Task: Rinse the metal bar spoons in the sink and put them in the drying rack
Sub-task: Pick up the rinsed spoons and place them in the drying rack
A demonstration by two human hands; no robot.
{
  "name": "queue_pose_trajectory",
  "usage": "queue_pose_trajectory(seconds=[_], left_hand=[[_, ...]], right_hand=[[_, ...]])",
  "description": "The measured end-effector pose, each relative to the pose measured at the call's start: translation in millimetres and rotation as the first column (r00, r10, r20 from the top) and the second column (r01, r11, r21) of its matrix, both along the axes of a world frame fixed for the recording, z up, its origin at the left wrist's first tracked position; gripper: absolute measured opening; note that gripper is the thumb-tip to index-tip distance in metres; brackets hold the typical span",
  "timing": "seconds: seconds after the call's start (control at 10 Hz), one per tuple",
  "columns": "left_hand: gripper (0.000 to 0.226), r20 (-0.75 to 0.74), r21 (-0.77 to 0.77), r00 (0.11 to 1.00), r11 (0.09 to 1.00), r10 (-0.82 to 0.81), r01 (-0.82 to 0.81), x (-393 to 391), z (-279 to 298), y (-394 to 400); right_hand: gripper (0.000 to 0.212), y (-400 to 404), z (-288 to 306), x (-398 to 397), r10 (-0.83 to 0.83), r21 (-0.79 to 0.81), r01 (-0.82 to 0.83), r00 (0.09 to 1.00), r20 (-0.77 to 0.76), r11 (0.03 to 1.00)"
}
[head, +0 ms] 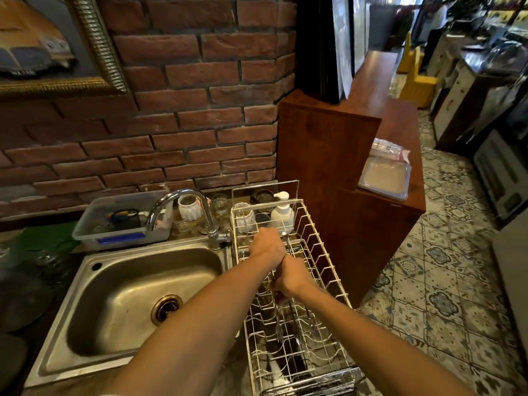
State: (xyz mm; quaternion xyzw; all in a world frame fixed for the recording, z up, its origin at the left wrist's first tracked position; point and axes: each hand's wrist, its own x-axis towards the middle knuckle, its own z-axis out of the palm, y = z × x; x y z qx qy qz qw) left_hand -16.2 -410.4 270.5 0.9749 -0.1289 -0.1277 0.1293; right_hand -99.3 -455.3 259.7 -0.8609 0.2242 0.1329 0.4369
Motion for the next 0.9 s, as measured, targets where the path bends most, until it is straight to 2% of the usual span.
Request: queue_pose_trajectory(seconds=[0.3, 0.4, 0.6, 0.8, 0.9], left_hand=[[0.029, -0.018, -0.008, 1.0, 1.0, -0.025, 0.025, -0.3, 3.9, 2.1], [0.028, -0.014, -0.008, 1.0, 1.0, -0.024, 0.023, -2.3, 4.6, 3.4], [0.029, -0.03, 0.002, 1.0, 1.0, 0.009, -0.009, -3.6, 3.1, 8.0], [0.026, -0.017, 0.044, 0.997, 0.996, -0.077, 0.078, -4.2, 9.1, 11.1], [0.027, -0.009, -0.078, 0.997, 0.994, -0.074, 0.073, -0.8, 23.4, 11.6]], right_hand=[[0.015, 3.2, 0.4, -0.3, 0.022, -0.046, -0.022, 1.0, -0.009, 0.999], [0.025, 3.6, 1.5, -1.4, 0.04, -0.057, -0.041, 0.999, -0.011, 0.998], [0.025, 6.6, 6.5, -5.5, 0.048, -0.061, -0.049, 0.999, -0.011, 0.997], [0.022, 5.6, 12.1, -10.1, 0.058, -0.082, -0.059, 0.998, -0.015, 0.995], [0.016, 1.0, 16.9, -8.7, 0.068, -0.101, -0.072, 0.997, -0.037, 0.992]])
